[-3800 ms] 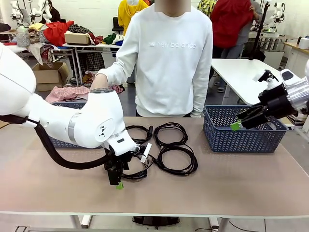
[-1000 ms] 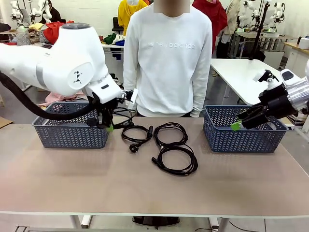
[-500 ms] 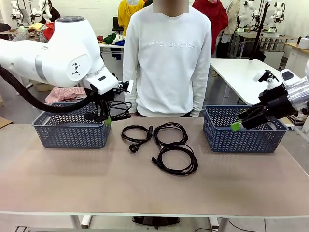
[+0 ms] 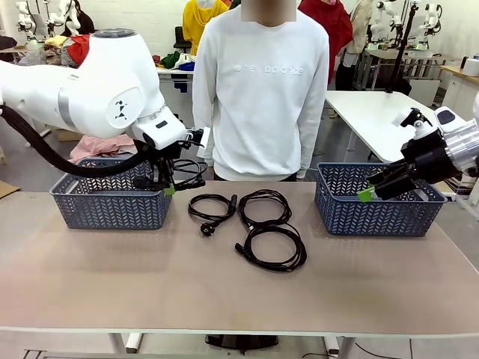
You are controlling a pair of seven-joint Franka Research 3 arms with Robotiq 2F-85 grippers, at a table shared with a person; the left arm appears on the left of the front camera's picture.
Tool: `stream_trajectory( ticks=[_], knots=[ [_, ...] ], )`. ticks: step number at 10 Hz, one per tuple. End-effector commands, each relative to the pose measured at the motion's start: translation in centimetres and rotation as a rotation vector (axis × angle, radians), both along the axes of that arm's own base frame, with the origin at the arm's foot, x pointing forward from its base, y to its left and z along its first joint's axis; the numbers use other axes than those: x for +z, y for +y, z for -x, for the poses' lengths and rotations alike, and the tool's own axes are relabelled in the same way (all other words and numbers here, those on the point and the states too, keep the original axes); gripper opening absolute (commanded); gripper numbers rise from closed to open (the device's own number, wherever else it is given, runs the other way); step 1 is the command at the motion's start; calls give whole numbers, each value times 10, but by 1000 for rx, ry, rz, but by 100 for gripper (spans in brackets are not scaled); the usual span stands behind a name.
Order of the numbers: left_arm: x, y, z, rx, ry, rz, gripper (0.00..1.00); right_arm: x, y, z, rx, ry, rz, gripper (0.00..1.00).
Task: Organize the cables according to human instructions.
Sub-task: Pick up a bundle of cables and place it in the basket indicated by the human.
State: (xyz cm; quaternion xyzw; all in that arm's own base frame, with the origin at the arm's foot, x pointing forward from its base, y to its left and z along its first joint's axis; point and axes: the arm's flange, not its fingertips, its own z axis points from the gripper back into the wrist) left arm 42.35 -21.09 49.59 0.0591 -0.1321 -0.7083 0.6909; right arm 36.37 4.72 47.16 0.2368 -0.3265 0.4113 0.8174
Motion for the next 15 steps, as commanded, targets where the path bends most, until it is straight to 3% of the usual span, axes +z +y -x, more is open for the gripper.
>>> stream_trajectory(
  ticks=[1, 2, 6, 11, 15],
  knots=[
    [6, 16, -8, 15, 28, 36, 15, -1, 0, -4, 19, -24, -21, 100],
    [13, 35, -21, 47, -9, 13, 15, -1, 0, -4, 19, -24, -21, 100],
    [18, 92, -57, 61, -17, -6, 15, -1, 0, -4, 19, -24, -21, 100],
    [-2, 112, -106, 98, -49, -107, 15, -1, 0, -4, 19, -24, -21, 100],
    [-18, 120, -127, 128, -18, -84, 15, -1, 0, -4, 19, -24, -21, 100]
  ],
)
